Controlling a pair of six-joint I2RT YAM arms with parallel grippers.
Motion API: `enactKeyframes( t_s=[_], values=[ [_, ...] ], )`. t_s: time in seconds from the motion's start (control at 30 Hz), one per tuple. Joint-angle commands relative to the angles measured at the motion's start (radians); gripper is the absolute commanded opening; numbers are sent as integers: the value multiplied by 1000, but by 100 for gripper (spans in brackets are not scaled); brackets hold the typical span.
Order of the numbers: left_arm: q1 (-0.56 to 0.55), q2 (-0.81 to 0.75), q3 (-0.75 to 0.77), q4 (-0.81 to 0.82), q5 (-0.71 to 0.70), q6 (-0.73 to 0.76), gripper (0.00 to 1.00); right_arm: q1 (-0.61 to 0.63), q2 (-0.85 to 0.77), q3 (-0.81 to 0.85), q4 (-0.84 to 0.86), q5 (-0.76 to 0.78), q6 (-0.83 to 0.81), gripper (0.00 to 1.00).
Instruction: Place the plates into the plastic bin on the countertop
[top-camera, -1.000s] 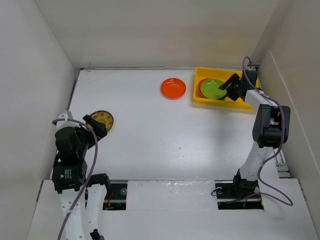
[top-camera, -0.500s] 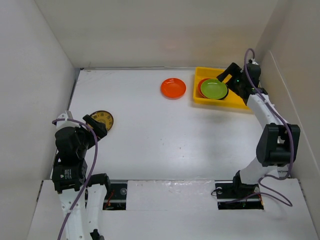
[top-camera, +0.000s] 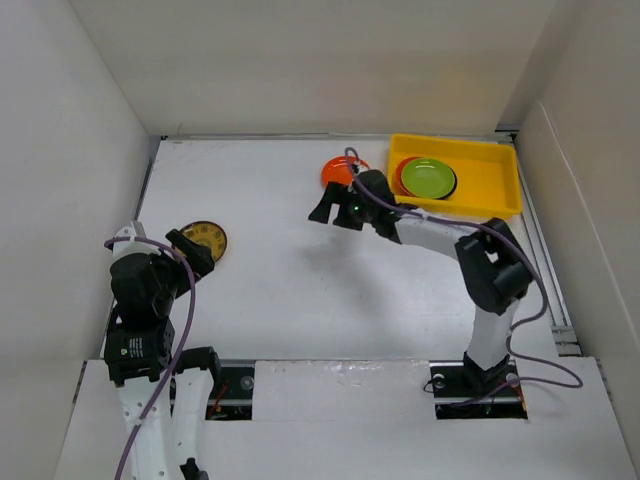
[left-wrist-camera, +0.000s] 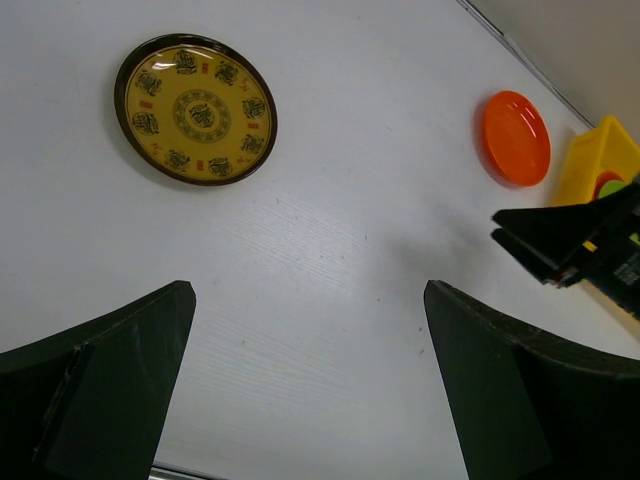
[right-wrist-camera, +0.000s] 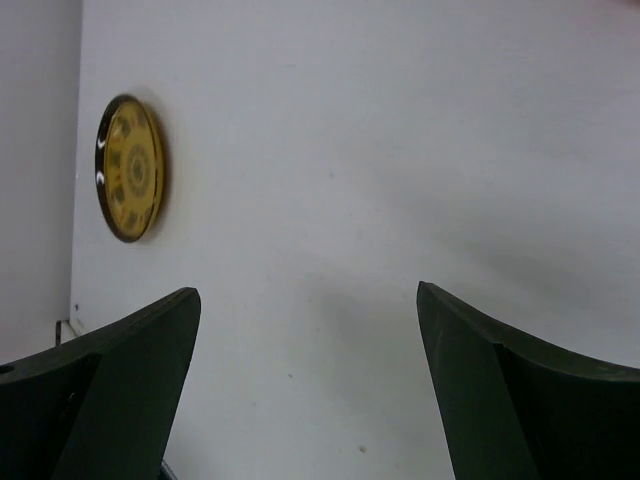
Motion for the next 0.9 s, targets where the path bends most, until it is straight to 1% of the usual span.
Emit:
enactKeyframes(
  t_s=[0.0,0.03,0.07,0.1,0.17,0.2,0.23,0.27,0.3,0.33,0.4,0.43,0.47,0.57,0.63,0.7,0.73,0.8,0.83,0.87],
  values=[
    [-3,11,-5,25,-1,2,100,89,133,101,198,-133,62,94],
    [-3,11,-5,25,-27,2,100,118,168,133,198,-165,63,94],
    [-3,20,5,16,-54,-21,100,168,240,193,216,-186,88,93],
    [-3,20,5,16,-55,-21,100,189,276,221,228,-187,104,93],
    [16,20,15,3,-117,-70,100,221,349,284,253,-212,144,90],
    [16,20,25,-13,-142,-93,100,242,388,361,262,-226,165,87],
    [16,20,25,-26,-166,-114,100,253,461,403,262,-226,206,87],
    [16,20,35,-26,-206,-151,100,264,495,446,262,-239,220,84],
    [16,20,44,-26,-223,-167,100,285,527,538,224,-227,231,83],
    [16,20,44,-26,-236,-179,100,295,588,590,195,-217,240,83],
    [16,20,53,-26,-245,-190,100,313,647,687,144,-191,262,83],
    [16,29,53,-17,-245,-190,100,324,672,772,94,-179,262,82],
    [16,30,53,-6,-245,-190,100,324,717,807,72,-167,295,80],
    [16,48,53,-6,-245,-179,100,333,761,884,11,-112,338,75],
    [16,48,53,3,-231,-170,100,344,787,922,-43,-57,349,75],
    [16,48,53,3,-219,-161,100,344,802,980,-119,-27,349,72],
    [16,48,53,3,-207,-161,100,344,816,1003,-136,-16,363,68],
    [16,48,53,12,-206,-161,100,344,830,1031,-169,-7,386,64],
    [16,48,53,13,-206,-161,100,344,845,1066,-198,-7,386,57],
    [16,36,53,13,-206,-152,100,344,854,1066,-215,4,397,57]
  ],
)
